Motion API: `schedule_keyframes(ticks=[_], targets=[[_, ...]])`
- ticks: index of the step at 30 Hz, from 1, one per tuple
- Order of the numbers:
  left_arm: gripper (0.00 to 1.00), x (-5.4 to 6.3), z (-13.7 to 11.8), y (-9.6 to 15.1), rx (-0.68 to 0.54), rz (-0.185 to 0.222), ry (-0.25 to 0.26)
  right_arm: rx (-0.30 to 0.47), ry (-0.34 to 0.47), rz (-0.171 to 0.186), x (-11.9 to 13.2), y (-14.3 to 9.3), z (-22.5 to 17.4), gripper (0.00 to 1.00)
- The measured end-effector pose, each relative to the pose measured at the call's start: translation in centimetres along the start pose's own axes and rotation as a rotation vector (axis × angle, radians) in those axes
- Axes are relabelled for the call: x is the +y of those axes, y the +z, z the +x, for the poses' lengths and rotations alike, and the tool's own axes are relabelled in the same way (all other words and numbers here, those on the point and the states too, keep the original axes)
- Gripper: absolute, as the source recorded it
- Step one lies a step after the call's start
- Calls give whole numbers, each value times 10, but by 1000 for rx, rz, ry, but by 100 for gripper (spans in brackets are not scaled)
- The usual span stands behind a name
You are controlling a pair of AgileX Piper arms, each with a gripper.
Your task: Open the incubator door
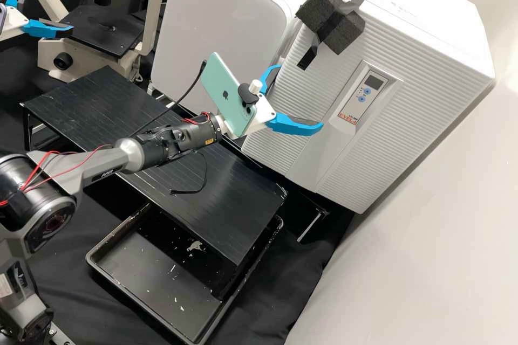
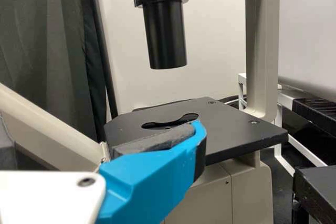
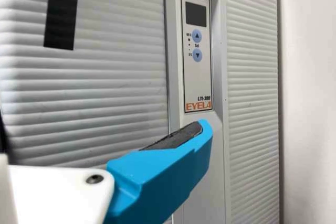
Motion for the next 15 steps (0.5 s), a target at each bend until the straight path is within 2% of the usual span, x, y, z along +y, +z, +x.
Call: schedule_keyframes(ticks=[3,4,15], targets=[[100,0,0,0,0,0,0,-4,-5,-1,0,1,0,100],[100,0,0,0,0,0,0,-4,-5,-1,0,1,0,0],[100,0,0,0,0,0,0,-17,-7,15,3,0,-2,0]])
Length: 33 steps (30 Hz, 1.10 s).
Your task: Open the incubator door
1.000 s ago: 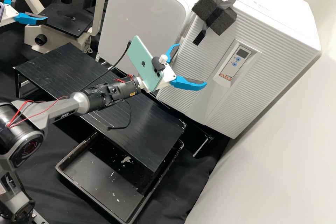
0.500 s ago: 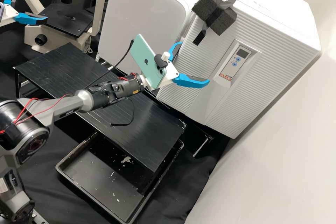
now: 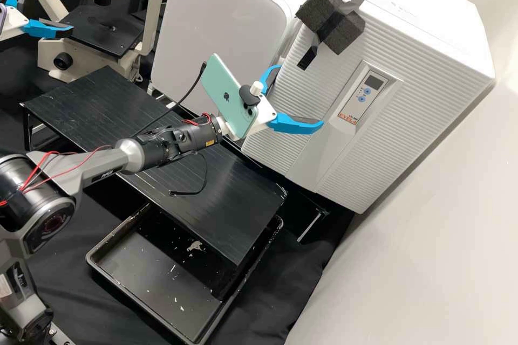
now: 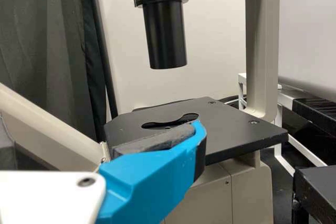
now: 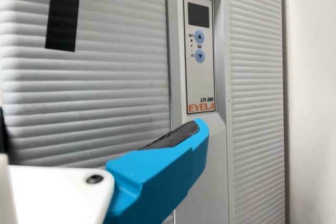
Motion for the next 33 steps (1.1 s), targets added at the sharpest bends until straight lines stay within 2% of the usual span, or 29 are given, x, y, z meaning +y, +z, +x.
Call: schedule_keyframes(ticks=[11,24,33], targets=[[100,0,0,0,0,0,0,-1,-12,-22,1,-4,-7,0],[100,0,0,0,0,0,0,-9,-33,-18,-1,-4,-7,0],[100,0,0,0,0,0,0,0,-51,-33,-3,-5,-7,0]])
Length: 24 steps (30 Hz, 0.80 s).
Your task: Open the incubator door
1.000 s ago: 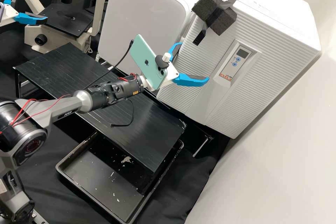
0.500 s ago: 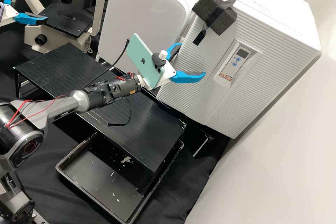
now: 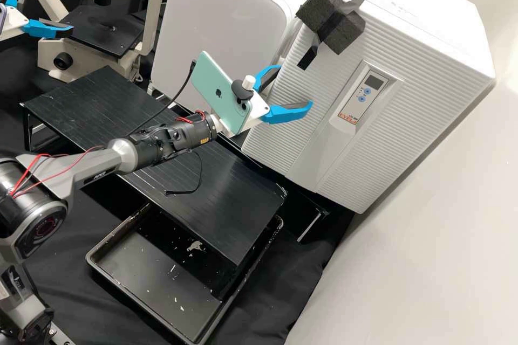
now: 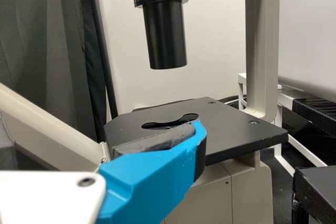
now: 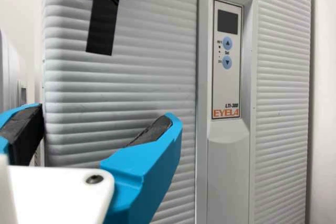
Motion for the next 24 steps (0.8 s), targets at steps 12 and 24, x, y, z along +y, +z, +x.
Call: schedule_keyframes(ticks=[12,24], targets=[[100,0,0,0,0,0,0,-13,-26,-2,2,3,-4,0],[100,0,0,0,0,0,0,-29,-67,-25,16,7,-9,0]])
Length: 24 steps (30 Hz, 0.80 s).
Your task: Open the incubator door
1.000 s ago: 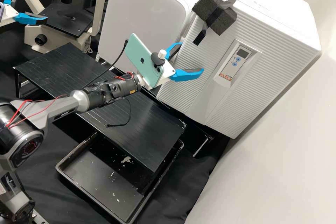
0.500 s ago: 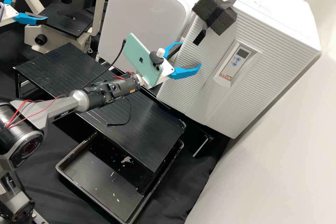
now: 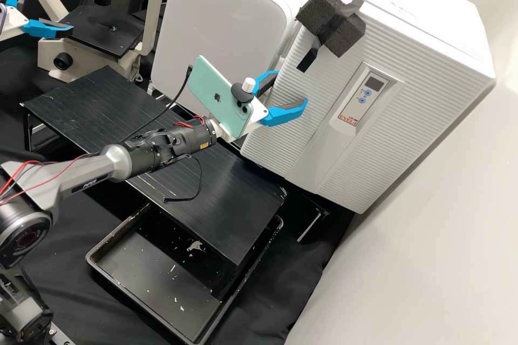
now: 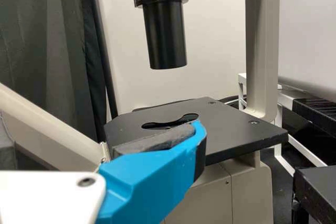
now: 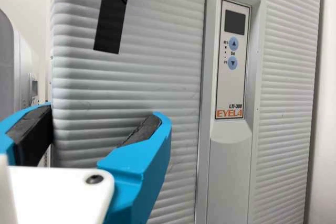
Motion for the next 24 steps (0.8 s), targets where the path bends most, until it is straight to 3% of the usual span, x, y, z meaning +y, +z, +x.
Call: schedule_keyframes(ticks=[9,15,16,24], targets=[[100,0,0,0,0,0,0,-1,-10,-33,15,6,-15,0],[100,0,0,0,0,0,0,-7,2,18,31,11,-37,0],[100,0,0,0,0,0,0,-15,3,39,34,13,-42,100],[100,0,0,0,0,0,0,-36,42,101,50,21,-67,100]])
